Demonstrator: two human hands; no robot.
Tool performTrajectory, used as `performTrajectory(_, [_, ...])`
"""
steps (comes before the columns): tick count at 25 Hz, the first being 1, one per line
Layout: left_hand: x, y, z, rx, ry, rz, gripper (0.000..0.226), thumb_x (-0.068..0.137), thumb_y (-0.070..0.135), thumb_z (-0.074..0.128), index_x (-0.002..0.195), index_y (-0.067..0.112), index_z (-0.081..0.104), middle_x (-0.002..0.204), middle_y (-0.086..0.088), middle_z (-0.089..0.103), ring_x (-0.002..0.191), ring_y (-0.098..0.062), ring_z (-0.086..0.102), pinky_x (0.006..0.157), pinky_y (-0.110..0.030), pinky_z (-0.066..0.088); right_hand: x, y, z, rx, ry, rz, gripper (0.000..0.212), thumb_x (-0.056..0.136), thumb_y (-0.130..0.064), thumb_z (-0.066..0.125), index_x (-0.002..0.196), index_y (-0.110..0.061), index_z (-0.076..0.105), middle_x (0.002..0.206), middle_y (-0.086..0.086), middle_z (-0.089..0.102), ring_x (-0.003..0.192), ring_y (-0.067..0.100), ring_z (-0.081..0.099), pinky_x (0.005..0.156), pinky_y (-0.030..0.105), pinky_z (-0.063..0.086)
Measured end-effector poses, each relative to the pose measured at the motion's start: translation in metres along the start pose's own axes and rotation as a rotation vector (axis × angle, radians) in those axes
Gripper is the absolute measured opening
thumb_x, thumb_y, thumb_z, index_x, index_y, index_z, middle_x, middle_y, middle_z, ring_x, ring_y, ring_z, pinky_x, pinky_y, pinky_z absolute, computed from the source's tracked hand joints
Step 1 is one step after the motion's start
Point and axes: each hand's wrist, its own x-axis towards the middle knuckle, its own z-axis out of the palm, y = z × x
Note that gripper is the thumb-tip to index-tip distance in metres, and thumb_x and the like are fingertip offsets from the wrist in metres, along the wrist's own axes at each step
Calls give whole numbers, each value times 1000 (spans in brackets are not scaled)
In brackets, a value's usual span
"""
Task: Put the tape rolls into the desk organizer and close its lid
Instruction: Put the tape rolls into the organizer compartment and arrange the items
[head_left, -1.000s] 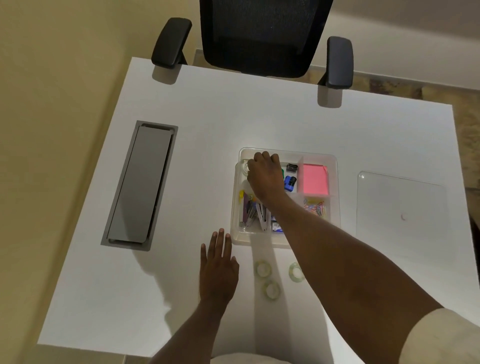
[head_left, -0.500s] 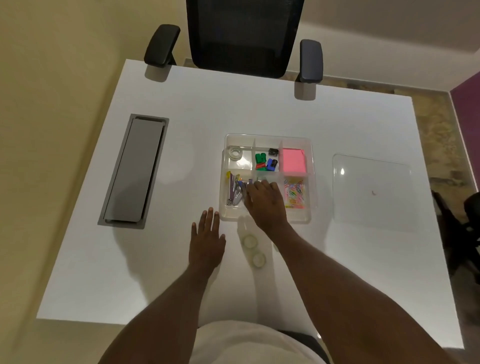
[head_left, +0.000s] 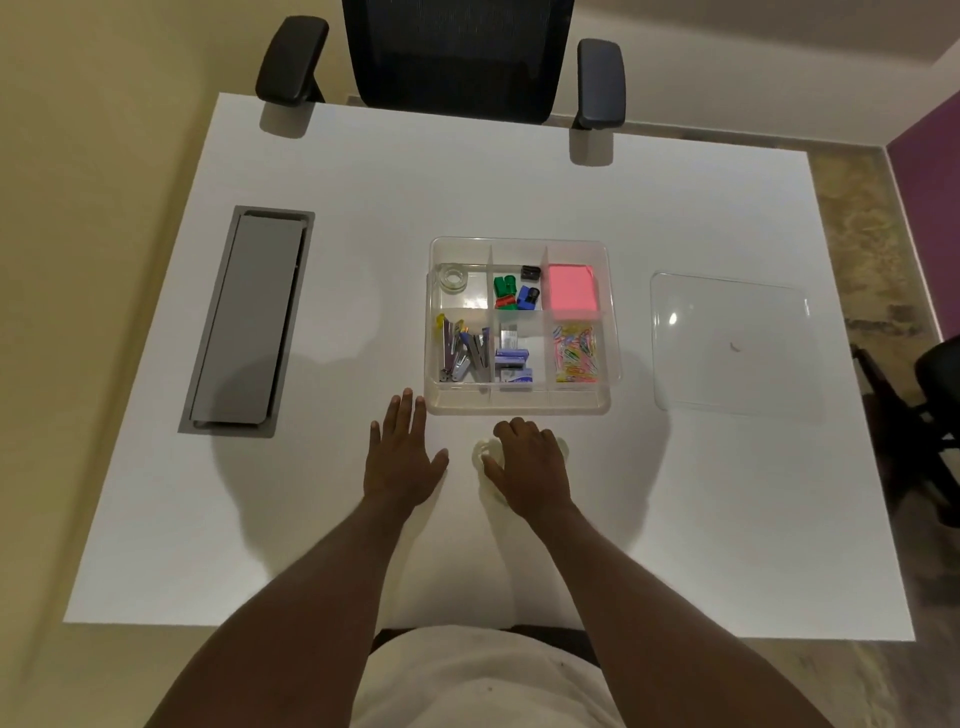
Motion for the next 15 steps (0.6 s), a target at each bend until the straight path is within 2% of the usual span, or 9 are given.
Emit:
performTrajectory(4, [3, -3, 2, 13, -7, 6, 93, 101, 62, 45, 167, 20, -6, 175, -3, -14, 163, -24, -12, 133, -54, 6, -1, -6, 13, -2, -50, 68, 56, 85, -49, 71, 128, -17, 55, 124, 6, 61, 113, 26, 58, 98, 42, 49])
performTrajectory(9, [5, -5, 4, 0, -6, 4, 94, 101, 63, 47, 167, 21, -6, 175, -3, -15, 163, -24, -12, 133, -53, 6, 9, -15, 21, -32, -68, 82, 51, 86, -37, 72, 128, -15, 54, 124, 7, 58, 112, 25, 58, 98, 40, 50])
performTrajectory(15, [2, -3, 0, 7, -5, 5, 94, 100, 66, 44, 167, 21, -5, 175, -3, -14, 163, -24, -11, 133, -54, 7, 10, -23, 5, 2, 96, -55, 56, 82, -39, 79, 129, -15, 59, 129, 10, 63, 115, 27, 63, 100, 41, 53])
